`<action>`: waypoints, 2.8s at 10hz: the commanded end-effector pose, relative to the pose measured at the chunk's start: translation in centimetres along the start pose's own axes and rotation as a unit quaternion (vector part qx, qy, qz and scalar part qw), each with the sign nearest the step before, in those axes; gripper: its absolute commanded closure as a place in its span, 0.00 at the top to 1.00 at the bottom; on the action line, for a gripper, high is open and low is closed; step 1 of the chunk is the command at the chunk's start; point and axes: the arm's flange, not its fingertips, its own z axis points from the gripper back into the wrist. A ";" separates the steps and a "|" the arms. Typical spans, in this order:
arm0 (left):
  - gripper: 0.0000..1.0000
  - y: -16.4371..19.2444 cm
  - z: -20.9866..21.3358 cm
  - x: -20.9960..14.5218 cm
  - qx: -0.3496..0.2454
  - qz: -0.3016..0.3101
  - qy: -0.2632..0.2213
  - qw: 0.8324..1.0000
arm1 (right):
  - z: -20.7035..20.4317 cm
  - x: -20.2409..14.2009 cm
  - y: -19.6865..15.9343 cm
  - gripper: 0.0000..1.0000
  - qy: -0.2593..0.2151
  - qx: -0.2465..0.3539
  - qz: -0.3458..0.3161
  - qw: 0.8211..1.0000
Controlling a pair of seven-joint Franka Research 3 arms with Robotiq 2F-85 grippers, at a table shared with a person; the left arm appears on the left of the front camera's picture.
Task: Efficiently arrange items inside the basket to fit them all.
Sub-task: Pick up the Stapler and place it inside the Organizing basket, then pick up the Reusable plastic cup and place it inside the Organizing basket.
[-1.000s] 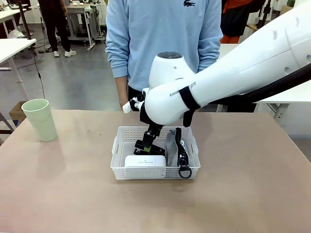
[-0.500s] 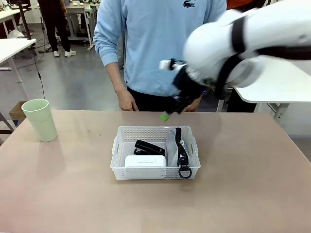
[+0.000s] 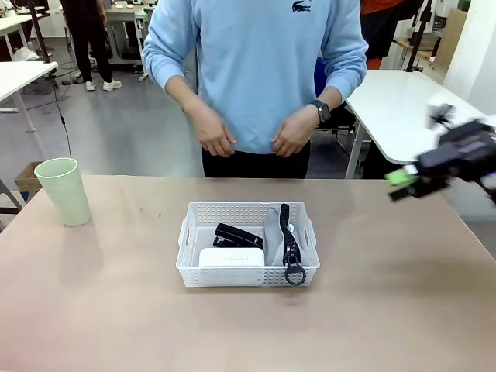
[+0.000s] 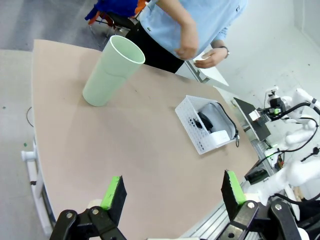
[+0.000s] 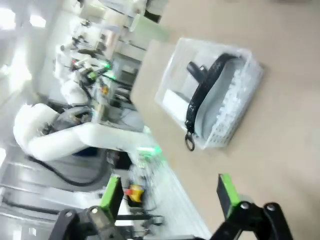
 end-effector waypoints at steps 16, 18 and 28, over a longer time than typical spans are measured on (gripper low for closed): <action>1.00 -0.2 -0.2 -0.1 -0.006 -0.007 -0.012 1.000 | 8.2 -10.4 -11.4 1.00 -0.165 0.200 -0.145 0.955; 1.00 -0.2 -0.2 -0.1 -0.006 -0.007 -0.012 1.000 | 8.2 -10.4 -11.4 1.00 -0.165 0.200 -0.145 0.955; 1.00 -7.7 -7.4 4.7 0.123 -0.449 -0.073 0.882 | 8.2 -10.4 -11.4 1.00 -0.165 0.200 -0.145 0.955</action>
